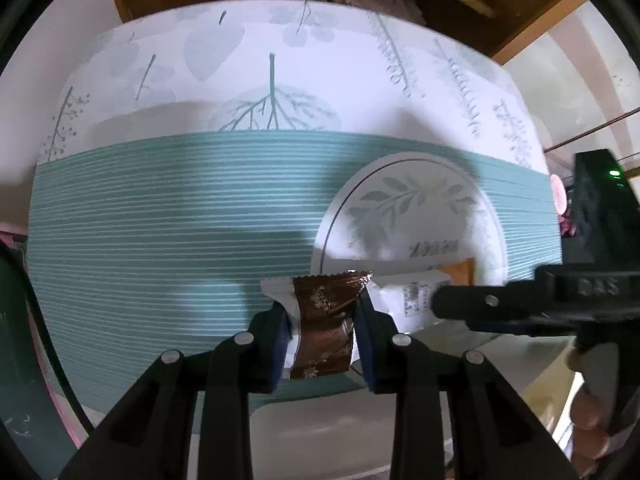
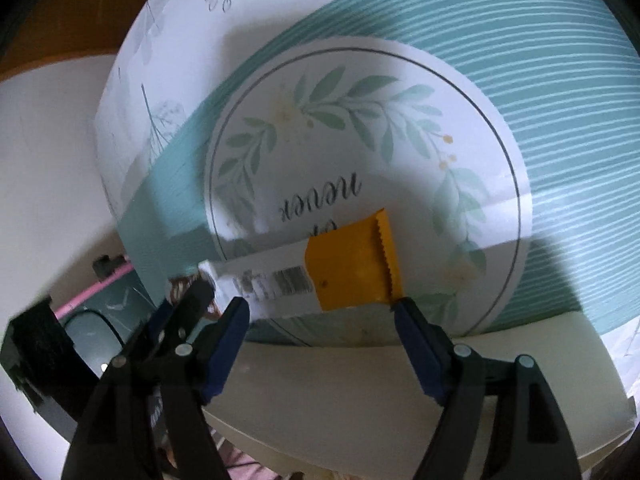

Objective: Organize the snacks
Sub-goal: 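Lift the brown pack with the left gripper while the right lifts the bar upright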

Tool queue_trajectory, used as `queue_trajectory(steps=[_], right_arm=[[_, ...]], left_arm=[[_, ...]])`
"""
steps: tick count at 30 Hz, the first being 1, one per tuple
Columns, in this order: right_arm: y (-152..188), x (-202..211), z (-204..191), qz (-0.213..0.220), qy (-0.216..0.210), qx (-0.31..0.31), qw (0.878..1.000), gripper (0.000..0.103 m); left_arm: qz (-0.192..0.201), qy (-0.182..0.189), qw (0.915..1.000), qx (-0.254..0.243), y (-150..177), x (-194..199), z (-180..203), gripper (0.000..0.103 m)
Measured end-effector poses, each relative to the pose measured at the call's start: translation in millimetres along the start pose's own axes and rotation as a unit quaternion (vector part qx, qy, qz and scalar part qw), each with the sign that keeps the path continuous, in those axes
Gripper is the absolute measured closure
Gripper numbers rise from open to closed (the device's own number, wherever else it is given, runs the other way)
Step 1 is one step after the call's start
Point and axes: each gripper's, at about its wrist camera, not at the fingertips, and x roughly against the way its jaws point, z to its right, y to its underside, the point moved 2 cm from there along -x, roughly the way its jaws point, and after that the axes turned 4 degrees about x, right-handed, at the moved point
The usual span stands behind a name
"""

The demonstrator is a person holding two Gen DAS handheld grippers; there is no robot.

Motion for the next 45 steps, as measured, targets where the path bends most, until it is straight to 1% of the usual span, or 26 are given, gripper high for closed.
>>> queue_trajectory(steps=[6,9,10,12,13,14,15,16,17,18,19,20,23,25,26,27,28,29,30,31,34,38,39,40,44,45], right_arm=[[-0.4,-3.1,-1.7,0.006,-0.018,-0.011,1.000,0.013],[-1.3,-0.5,2.4,0.012,-0.048,-0.024,0.998,0.013],[-1.3,-0.9,2.3,0.008,-0.065,-0.028,0.997,0.013],[0.7,-1.9,3.1,0.008,-0.076,-0.028,0.997,0.013],[1.2,-1.4,1.3,0.012,-0.083,-0.027,0.996,0.016],[2.2,0.7,-0.9,0.018,-0.093,-0.027,0.995,0.019],[3.4,1.3,-2.7,0.024,-0.100,-0.027,0.994,0.032],[5.2,2.3,-4.5,0.030,-0.104,-0.027,0.994,0.053],[7.9,3.0,-9.1,0.038,-0.108,-0.019,0.993,0.065],[9.8,4.7,-12.4,0.044,-0.107,-0.008,0.993,0.085],[11.3,7.0,-15.0,0.050,-0.101,0.002,0.994,0.094],[12.6,11.4,-17.8,0.059,-0.089,0.014,0.994,0.094],[15.6,18.0,-27.4,0.077,-0.062,0.039,0.994,0.094],[13.4,18.8,-23.0,0.071,-0.036,0.031,0.996,0.093],[12.3,19.8,-14.2,0.063,-0.032,0.024,0.997,0.090],[10.0,16.5,-9.0,0.043,-0.034,0.007,0.998,0.075],[9.1,11.1,-5.0,0.024,-0.040,-0.010,0.999,0.054],[7.9,9.5,-3.5,0.021,-0.040,-0.019,0.999,0.052],[6.4,10.7,-2.2,0.032,-0.034,-0.023,0.999,0.050],[5.3,12.1,0.0,0.039,-0.026,-0.032,0.998,0.045],[0.8,4.0,1.1,0.041,-0.028,-0.067,0.997,0.044],[-4.0,-8.0,-4.8,0.051,0.012,-0.075,0.996,0.043],[-5.3,-10.4,-8.7,0.056,0.019,-0.075,0.995,0.040],[-6.5,-10.8,-12.6,0.062,0.026,-0.074,0.995,0.039],[-10.1,-17.3,-38.6,0.089,0.101,-0.035,0.990,0.038],[-10.0,-20.3,-48.3,0.098,0.128,-0.011,0.987,0.040]], left_arm=[[0.032,0.017,0.9991,-0.023,10.2,26.0,15.6,0.075],[0.032,0.045,0.9980,-0.030,18.3,35.4,25.2,0.076],[0.033,0.048,0.9977,-0.034,20.9,37.3,29.1,0.076],[0.037,0.048,0.9970,-0.048,26.3,39.9,38.2,0.076],[0.038,0.048,0.9968,-0.051,26.8,39.8,42.2,0.076],[0.038,0.048,0.9967,-0.053,28.3,40.3,44.7,0.076],[0.039,0.048,0.9967,-0.053,29.0,40.1,46.3,0.076],[0.040,0.048,0.9966,-0.054,31.0,41.1,46.6,0.076],[0.042,0.048,0.9966,-0.053,31.6,42.9,47.5,0.076],[0.043,0.048,0.9965,-0.053,31.9,44.0,47.4,0.076],[0.045,0.047,0.9965,-0.052,31.0,44.2,47.5,0.076],[0.048,0.045,0.9965,-0.051,30.8,46.8,47.0,0.076],[0.054,0.041,0.9966,-0.046,31.3,52.2,44.5,0.076],[0.056,0.040,0.9968,-0.040,31.6,56.3,41.6,0.076],[0.060,0.041,0.9967,-0.035,31.7,59.3,39.8,0.076],[0.063,0.041,0.9966,-0.032,32.3,62.1,38.5,0.076],[0.066,0.041,0.9965,-0.030,32.5,64.3,37.2,0.076],[0.069,0.041,0.9964,-0.028,32.6,66.6,36.2,0.076],[0.071,0.041,0.9963,-0.026,32.7,68.3,35.5,0.076],[0.073,0.042,0.9962,-0.024,33.4,70.3,34.6,0.076],[0.074,0.044,0.9961,-0.020,34.8,73.6,31.4,0.076],[0.081,0.047,0.9956,-0.005,34.0,78.0,20.4,0.076],[0.082,0.048,0.9955,0.000,33.1,78.2,16.5,0.076],[0.082,0.047,0.9955,0.004,32.2,78.5,13.3,0.076],[0.081,0.044,0.9953,0.029,29.4,77.7,-5.0,0.076],[0.081,0.043,0.9951,0.035,28.6,77.6,-9.0,0.076]])
